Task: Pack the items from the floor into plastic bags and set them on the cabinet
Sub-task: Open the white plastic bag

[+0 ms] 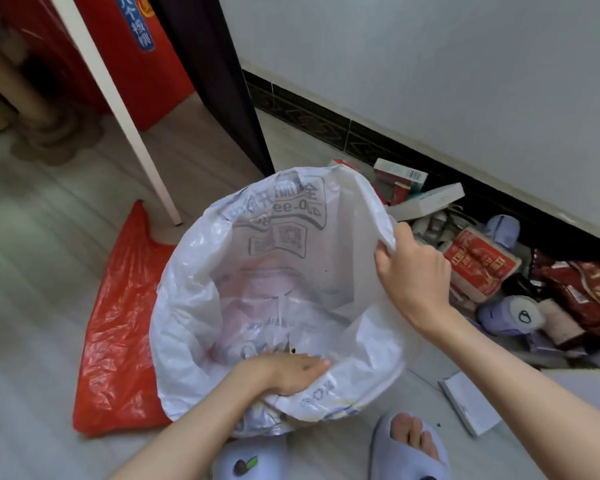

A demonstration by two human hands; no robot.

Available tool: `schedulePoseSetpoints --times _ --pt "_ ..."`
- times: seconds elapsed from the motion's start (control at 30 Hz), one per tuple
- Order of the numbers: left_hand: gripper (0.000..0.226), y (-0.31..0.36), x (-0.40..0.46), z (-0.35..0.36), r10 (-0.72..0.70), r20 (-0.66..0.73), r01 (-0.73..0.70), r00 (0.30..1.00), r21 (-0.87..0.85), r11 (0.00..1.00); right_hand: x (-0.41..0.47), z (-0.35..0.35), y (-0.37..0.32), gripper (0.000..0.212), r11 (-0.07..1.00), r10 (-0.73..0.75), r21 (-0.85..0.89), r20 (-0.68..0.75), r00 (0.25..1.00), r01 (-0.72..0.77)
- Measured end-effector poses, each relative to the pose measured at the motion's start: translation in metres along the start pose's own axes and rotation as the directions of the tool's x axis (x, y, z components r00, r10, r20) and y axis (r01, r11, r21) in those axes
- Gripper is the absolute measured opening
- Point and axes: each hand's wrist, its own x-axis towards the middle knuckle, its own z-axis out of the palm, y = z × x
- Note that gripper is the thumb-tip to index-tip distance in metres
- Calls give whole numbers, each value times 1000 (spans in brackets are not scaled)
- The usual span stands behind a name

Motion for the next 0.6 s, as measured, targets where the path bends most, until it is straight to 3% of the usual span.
schedulePoseSetpoints --times 0.1,0.17,0.23,0.27,0.37,0.47,0.6 --pt "61 -1 -2 -1 -8 -37 7 999 -48 999 -6 1 2 14 998 -45 -51 34 998 47" --pt "47 -1 -5 -3 19 -266 -19 964 2 1000 -11 1 3 15 993 -83 -80 52 995 87" --pt "42 -3 -2 -7 45 -506 10 861 105 994 -18 2 5 17 992 -102 -73 61 993 106" --pt "45 -6 1 -11 45 -560 48 827 151 987 -21 3 7 18 991 -110 -65 62 992 114" --pt "62 -20 19 -25 -37 -507 164 861 207 964 -26 5 11 26 989 -143 -37 43 989 145" --pt "82 -39 42 -30 -65 -439 189 896 244 951 -28 5 14 35 987 -164 2 -8 986 164" --pt "94 -61 61 -19 -108 -375 239 921 322 916 -29 9 13 32 975 -199 87 -57 978 203"
